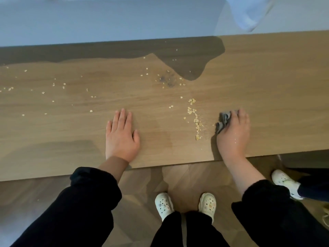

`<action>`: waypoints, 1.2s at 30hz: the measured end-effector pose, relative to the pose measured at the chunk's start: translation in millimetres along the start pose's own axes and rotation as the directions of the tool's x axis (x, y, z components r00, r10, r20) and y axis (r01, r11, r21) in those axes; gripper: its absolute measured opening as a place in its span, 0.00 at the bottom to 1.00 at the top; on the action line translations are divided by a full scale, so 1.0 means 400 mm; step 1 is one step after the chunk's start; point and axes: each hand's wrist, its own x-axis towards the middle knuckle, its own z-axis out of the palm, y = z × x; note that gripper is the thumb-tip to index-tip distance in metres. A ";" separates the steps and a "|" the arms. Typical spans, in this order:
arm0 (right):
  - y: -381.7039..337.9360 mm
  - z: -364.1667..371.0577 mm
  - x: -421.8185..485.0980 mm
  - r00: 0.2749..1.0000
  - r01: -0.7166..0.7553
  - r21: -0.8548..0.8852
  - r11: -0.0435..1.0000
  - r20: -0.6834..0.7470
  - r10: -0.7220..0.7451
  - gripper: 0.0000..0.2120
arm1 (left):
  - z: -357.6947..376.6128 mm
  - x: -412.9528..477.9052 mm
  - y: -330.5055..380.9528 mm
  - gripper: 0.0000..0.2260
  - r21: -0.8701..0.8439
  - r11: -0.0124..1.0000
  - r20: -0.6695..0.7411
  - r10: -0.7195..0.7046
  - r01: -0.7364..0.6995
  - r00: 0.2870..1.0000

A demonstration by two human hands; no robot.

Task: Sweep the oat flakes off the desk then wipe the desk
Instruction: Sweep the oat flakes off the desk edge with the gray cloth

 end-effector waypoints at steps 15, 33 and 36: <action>0.083 -0.035 -0.039 0.999 -0.032 -0.009 0.999 0.003 0.032 0.25 | -0.006 -0.002 0.005 0.26 0.002 1.000 -0.005 -0.007 0.007 1.000; 0.022 0.011 -0.085 0.977 -0.210 0.041 0.977 -0.041 0.211 0.32 | 0.000 0.001 0.003 0.26 0.021 1.000 -0.007 -0.015 0.015 1.000; -0.095 0.057 -0.123 0.972 -0.236 0.035 0.971 0.026 0.235 0.38 | -0.001 0.001 0.006 0.26 0.020 1.000 -0.009 -0.014 0.014 1.000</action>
